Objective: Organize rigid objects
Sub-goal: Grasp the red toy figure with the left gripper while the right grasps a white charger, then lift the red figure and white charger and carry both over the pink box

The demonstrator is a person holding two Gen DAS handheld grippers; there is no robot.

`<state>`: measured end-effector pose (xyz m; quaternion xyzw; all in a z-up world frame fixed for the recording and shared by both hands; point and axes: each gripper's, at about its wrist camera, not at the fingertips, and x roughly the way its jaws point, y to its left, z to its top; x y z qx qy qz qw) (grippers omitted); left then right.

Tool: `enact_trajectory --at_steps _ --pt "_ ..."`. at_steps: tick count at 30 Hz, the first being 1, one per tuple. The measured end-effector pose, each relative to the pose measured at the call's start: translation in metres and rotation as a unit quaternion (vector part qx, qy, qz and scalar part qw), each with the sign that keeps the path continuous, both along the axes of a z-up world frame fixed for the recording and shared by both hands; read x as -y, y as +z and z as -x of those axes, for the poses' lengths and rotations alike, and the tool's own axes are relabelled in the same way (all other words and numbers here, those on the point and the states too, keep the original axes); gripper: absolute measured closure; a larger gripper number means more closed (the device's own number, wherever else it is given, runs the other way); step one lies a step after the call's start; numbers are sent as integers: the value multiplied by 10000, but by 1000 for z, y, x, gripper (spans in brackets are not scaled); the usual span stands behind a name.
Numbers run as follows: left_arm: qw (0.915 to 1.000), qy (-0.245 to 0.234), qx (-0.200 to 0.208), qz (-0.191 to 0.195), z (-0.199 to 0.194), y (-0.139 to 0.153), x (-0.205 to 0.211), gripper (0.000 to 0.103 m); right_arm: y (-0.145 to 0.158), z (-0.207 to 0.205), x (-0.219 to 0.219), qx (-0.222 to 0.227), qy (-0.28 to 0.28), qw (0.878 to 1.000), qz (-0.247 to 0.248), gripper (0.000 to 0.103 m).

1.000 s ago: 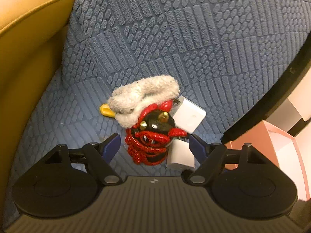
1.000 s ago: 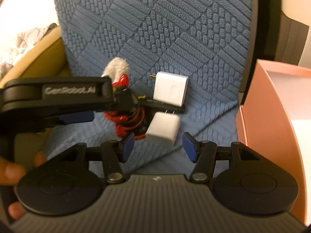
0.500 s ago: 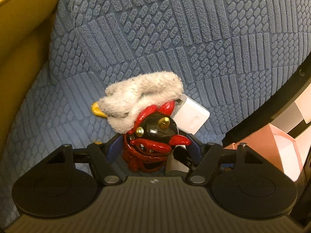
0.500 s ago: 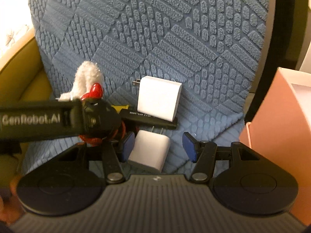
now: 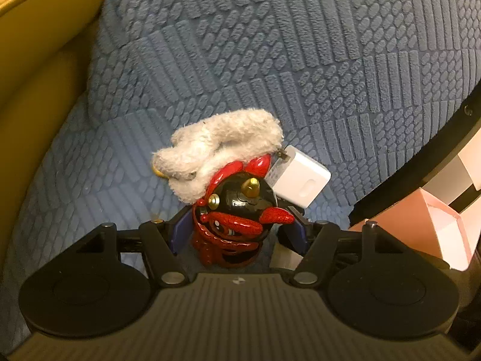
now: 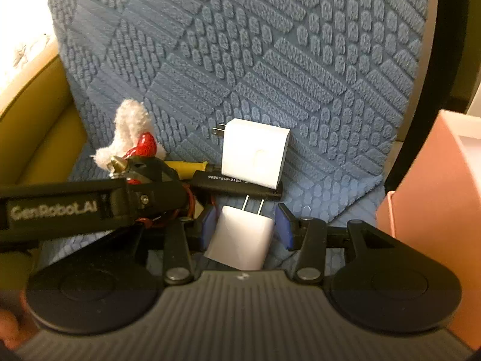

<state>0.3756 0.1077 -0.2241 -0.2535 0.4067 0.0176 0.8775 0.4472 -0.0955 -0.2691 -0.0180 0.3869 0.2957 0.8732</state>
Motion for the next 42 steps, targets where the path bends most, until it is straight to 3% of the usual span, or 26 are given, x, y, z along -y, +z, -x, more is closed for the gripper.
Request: enact_trajectory --at_steps 12,13,19,29,37,42 --pt "10000 4 34 -49 44 10 -4 33 17 39 24 147 155 9996 171 57" --pt "10000 3 33 -44 49 12 -4 33 16 41 26 95 176 9998 87 64" --pt "10000 25 75 -37 75 17 -3 33 19 64 38 -18 159 9999 -40 69" --pt "9995 -71 208 -234 115 30 5 33 17 101 70 -137 39 9997 -201 70" --pt "9993 -42 276 -247 148 47 12 33 30 133 83 263 147 9995 -70 70" --pt "9988 -80 377 -303 161 64 20 37 38 144 93 169 173 9996 -130 70"
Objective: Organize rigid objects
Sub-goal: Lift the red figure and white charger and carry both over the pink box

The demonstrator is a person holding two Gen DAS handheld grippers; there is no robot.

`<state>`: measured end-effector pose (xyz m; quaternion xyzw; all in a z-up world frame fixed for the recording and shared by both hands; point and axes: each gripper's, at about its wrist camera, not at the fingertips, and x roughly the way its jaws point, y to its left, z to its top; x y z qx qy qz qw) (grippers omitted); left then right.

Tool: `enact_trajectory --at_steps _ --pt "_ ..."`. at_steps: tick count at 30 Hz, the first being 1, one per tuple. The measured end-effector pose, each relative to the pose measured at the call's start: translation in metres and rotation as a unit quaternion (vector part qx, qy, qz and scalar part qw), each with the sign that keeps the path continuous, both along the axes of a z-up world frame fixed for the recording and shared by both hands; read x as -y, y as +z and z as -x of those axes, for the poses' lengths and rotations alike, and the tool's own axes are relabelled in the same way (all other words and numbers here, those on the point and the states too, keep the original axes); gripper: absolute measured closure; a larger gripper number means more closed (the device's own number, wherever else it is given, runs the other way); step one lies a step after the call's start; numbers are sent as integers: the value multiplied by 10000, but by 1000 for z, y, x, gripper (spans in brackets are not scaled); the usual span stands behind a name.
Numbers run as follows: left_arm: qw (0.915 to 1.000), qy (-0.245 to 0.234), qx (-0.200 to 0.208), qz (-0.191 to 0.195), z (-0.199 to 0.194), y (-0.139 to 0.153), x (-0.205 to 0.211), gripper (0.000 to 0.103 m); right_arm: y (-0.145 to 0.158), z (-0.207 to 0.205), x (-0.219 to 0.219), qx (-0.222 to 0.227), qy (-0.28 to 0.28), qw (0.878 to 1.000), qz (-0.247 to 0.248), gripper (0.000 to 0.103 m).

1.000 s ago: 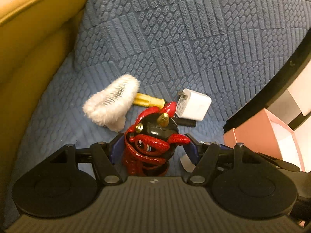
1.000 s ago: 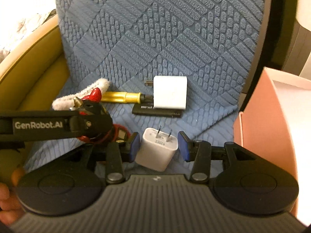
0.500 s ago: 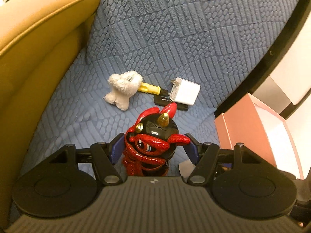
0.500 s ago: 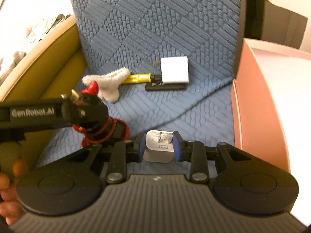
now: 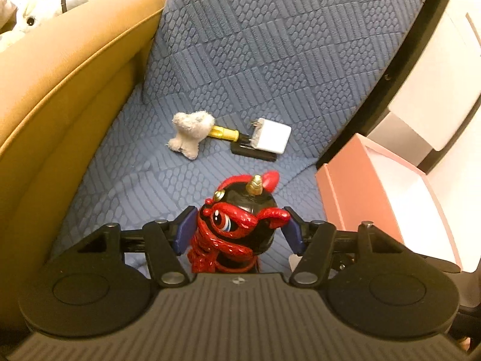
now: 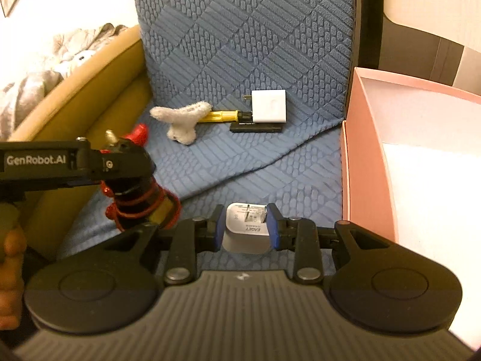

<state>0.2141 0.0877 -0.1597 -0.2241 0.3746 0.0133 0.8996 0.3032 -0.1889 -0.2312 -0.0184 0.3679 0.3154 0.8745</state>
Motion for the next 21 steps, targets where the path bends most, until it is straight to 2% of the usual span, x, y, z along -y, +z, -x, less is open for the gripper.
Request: enact_trajectory --at_steps 4,11,21 --pt "9999 4 28 -99 8 9 12 38 12 7 9 47 -27 10000 -56 70" --pt "9999 92 50 118 15 17 24 38 37 11 29 148 -51 9997 -173 70" --pt "9996 32 260 110 8 65 57 38 90 6 64 348 -77 9986 -397 70"
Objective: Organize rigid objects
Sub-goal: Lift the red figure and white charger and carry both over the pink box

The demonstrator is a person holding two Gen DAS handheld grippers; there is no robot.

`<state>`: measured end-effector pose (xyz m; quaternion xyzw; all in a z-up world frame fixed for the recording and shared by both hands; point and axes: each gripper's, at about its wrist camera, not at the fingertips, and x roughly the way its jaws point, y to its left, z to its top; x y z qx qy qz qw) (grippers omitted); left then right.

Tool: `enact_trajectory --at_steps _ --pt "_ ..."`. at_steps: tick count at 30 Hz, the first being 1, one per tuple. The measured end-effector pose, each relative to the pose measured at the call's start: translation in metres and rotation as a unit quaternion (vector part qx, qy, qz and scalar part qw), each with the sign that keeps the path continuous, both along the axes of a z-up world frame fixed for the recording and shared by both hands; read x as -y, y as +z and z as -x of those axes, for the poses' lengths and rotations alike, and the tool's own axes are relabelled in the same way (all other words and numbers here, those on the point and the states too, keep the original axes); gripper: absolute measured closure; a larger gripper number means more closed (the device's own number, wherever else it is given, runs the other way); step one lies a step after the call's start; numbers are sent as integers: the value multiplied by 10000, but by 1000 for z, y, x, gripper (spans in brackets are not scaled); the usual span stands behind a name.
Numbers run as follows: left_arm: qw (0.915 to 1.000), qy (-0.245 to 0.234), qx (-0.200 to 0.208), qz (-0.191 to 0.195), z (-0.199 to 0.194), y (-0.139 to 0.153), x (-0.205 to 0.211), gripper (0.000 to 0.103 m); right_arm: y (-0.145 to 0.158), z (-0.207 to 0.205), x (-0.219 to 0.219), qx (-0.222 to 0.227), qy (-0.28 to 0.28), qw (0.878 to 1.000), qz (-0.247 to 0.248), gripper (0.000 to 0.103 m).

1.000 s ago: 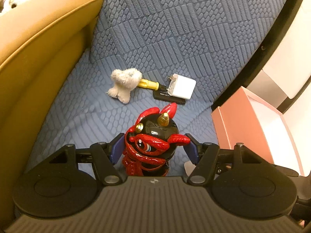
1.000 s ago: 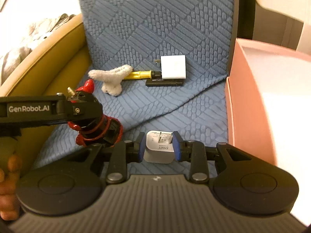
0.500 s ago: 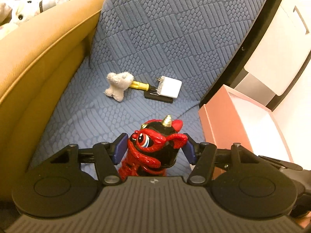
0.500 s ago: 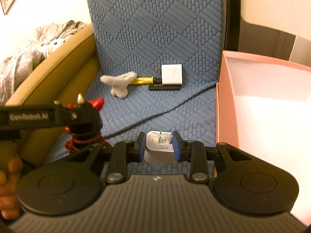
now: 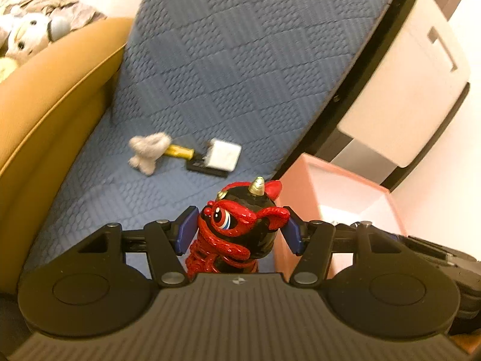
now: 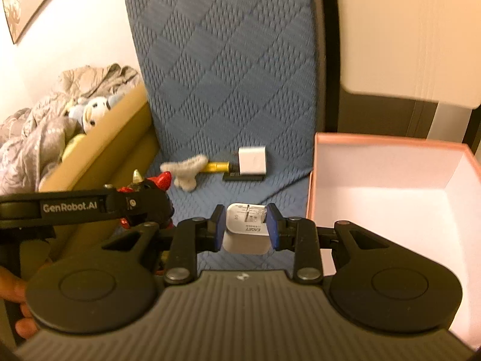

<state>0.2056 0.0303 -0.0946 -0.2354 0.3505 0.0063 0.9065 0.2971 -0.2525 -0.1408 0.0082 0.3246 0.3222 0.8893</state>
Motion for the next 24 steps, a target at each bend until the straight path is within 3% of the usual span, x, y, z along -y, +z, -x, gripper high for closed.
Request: enact_trajectory --at_steps 9,13,24 --pt "9997 -128 213 -14 -10 55 41 38 55 -12 37 264 -120 9993 -214 70" --pt "9990 -236 299 -253 -17 78 69 38 73 -15 57 378 -175 9988 -247 70" --pt "9968 -587 419 -349 -41 100 137 38 81 -33 116 482 -460 9976 -172 70"
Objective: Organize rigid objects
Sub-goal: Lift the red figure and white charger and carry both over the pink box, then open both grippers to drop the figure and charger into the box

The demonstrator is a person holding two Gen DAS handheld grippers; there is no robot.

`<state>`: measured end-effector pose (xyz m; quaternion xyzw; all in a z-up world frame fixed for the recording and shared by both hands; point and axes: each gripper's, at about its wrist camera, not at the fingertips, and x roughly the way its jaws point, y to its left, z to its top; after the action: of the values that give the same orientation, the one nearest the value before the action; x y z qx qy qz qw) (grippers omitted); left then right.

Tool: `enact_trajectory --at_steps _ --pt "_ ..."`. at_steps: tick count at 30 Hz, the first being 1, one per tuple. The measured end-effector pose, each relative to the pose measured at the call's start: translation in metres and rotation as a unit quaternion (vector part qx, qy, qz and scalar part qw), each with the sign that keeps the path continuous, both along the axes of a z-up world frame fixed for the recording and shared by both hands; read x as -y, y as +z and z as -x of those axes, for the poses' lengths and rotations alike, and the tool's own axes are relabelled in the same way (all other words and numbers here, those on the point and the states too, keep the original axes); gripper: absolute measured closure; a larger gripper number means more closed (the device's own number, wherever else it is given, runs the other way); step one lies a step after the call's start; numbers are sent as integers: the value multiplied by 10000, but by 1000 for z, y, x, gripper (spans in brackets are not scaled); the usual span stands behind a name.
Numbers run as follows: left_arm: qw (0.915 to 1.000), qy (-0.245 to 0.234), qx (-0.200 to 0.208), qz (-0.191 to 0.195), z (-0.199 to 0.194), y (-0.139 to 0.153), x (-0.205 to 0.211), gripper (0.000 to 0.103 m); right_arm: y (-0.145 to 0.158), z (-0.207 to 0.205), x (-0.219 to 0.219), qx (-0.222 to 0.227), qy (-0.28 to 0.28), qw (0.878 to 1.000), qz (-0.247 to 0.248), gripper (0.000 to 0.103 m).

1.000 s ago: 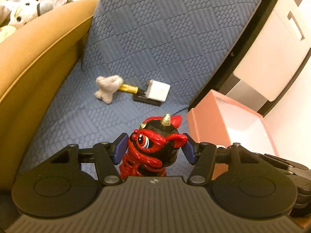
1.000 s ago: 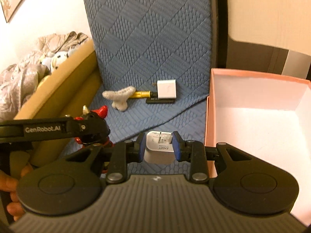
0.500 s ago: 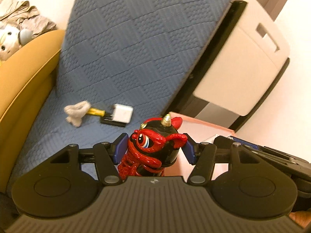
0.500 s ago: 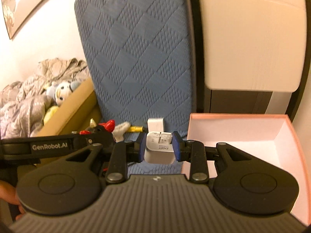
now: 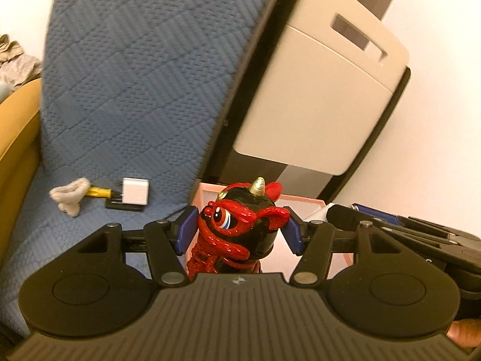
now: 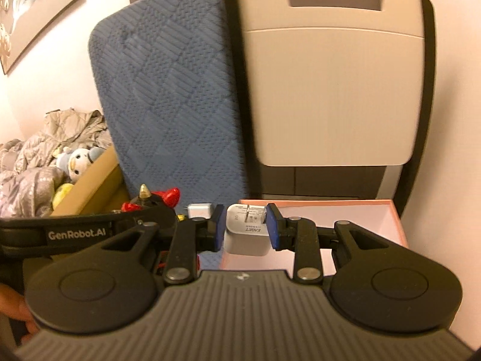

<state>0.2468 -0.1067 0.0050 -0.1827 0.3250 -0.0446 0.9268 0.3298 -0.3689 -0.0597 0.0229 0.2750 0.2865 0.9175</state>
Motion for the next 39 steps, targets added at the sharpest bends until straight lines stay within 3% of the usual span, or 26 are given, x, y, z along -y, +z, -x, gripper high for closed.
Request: enact_trajectory --at_steps 5,12,25,32,39 --pt "9998 -137 -115 -56 -16 -15 29 38 -23 -16 25 -212 -160 9996 108 70" --pt "9978 -404 -490 -165 -38 -52 67 38 -79 -36 60 -854 -439 9952 212 71" --pt "9887 -775 -1214 -407 -53 -124 113 38 -161 -50 81 -1544 -593 9849 514 73" --pt "9853 -793 -1400 -577 -52 -145 120 37 -172 -50 90 -1652 -707 9826 460 73" --pt "9888 -813 -1105 -593 -43 -124 115 37 -148 -49 99 -1444 -795 9862 159 73"
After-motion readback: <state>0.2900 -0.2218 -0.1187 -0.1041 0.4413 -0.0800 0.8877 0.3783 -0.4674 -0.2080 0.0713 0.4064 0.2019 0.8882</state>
